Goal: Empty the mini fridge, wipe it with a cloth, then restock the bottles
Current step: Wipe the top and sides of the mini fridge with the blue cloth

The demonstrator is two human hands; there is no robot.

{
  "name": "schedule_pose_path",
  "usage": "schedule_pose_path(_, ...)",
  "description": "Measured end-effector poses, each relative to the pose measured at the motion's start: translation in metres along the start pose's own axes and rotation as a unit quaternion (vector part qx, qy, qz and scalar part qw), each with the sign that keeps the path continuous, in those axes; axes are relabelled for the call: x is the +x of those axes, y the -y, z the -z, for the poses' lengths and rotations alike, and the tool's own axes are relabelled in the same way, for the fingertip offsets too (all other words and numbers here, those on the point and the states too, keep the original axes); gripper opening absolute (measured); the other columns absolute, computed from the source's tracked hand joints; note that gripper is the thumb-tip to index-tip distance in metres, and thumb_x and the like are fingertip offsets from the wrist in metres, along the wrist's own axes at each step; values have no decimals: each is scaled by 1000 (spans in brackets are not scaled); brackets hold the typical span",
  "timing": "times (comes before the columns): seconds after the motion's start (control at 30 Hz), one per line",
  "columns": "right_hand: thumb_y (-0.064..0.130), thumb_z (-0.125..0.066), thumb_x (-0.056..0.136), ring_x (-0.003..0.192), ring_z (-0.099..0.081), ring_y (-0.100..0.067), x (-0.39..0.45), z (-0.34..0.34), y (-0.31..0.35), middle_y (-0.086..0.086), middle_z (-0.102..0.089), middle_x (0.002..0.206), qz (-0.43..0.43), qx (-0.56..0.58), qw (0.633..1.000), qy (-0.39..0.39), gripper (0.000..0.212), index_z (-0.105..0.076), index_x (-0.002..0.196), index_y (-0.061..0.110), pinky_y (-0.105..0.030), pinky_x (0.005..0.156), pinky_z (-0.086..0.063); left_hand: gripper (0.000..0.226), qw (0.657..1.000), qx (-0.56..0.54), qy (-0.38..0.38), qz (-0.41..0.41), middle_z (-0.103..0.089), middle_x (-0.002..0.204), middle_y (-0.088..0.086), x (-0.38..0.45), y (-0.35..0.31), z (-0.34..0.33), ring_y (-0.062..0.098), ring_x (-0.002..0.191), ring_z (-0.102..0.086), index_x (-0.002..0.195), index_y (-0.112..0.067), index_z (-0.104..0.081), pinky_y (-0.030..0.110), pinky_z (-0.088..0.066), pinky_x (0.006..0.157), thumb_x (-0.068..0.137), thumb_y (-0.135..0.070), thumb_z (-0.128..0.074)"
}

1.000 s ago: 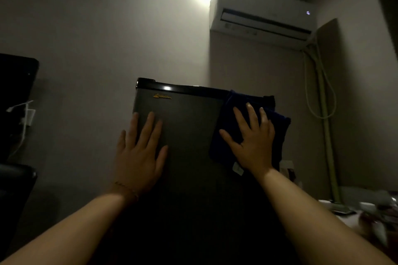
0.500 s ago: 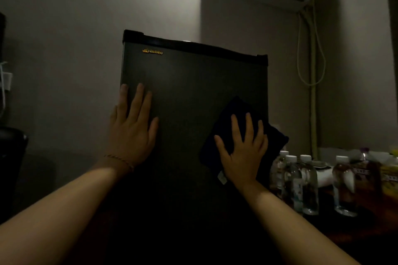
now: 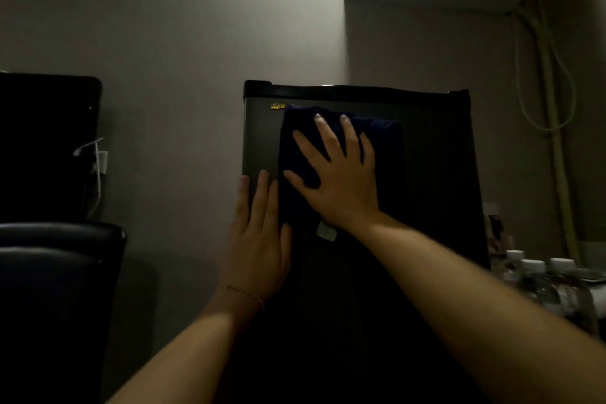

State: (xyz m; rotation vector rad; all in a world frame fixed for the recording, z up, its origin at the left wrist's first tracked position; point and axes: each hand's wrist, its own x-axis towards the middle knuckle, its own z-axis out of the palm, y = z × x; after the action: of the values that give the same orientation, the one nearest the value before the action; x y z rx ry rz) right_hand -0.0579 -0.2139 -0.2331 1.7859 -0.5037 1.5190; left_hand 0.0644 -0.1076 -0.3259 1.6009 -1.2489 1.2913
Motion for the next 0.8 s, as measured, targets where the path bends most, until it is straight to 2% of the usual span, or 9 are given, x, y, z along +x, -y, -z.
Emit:
schedule_pose_path(0.07,69,-35,94,150,-19,-35,4,2,-26,-3,-29,162,51,-12,999,7,66,-38,151,36,-51,117,-18,66,999,33,5,0,5,163,4,-1,-3,1,28,150,9,155,-11,-11,44,0,115,98,-40,-25)
schedule_pose_path(0.13,70,-36,94,150,-18,-34,8,8,-58,-2,-27,163,58,-13,998,23,67,-37,151,36,-52,116,-20,65,999,39,7,-10,4,162,6,-1,-3,3,31,150,8,155,-9,-14,47,2,114,99,-41,-24)
schedule_pose_path(0.27,72,-29,95,152,-6,-32,-5,22,-105,0,-14,166,-100,8,993,57,68,-24,155,40,-54,119,-10,67,999,21,25,-12,11,161,2,0,1,4,27,148,18,153,-15,-4,38,10,112,97,-47,-19)
schedule_pose_path(0.37,72,-26,96,152,-1,-32,-16,22,-93,0,-10,167,-200,19,979,44,68,-21,156,39,-54,120,-3,65,999,27,22,-8,8,163,4,-1,2,3,28,149,17,152,-15,-2,38,8,114,99,-47,-20)
schedule_pose_path(0.43,70,-24,97,152,1,-33,-18,19,-73,0,-8,167,-226,18,973,43,68,-19,157,38,-54,119,-1,66,999,14,28,-9,9,163,4,0,2,2,27,149,17,153,-15,-3,40,5,115,99,-47,-20)
schedule_pose_path(0.63,70,-22,95,151,-2,-37,-19,15,-34,-4,-10,167,-199,7,979,48,70,-20,157,36,-56,119,-4,70,999,-16,46,6,13,162,-1,-11,7,4,22,149,16,153,-15,-1,44,-10,116,97,-51,-20)
schedule_pose_path(0.7,70,-27,95,151,-7,-38,-24,12,-15,-5,-15,166,-149,7,988,44,70,-25,156,35,-55,118,-6,70,999,-25,43,7,14,163,0,-16,8,0,24,150,14,153,-14,1,44,-10,117,98,-51,-22)
schedule_pose_path(0.8,68,-34,95,151,-10,-38,-36,7,11,-5,-20,165,-48,-2,998,31,69,-29,155,34,-54,118,-9,73,997,-58,54,9,24,161,-3,-24,13,-4,24,149,16,152,-17,10,38,-3,118,96,-53,-22)
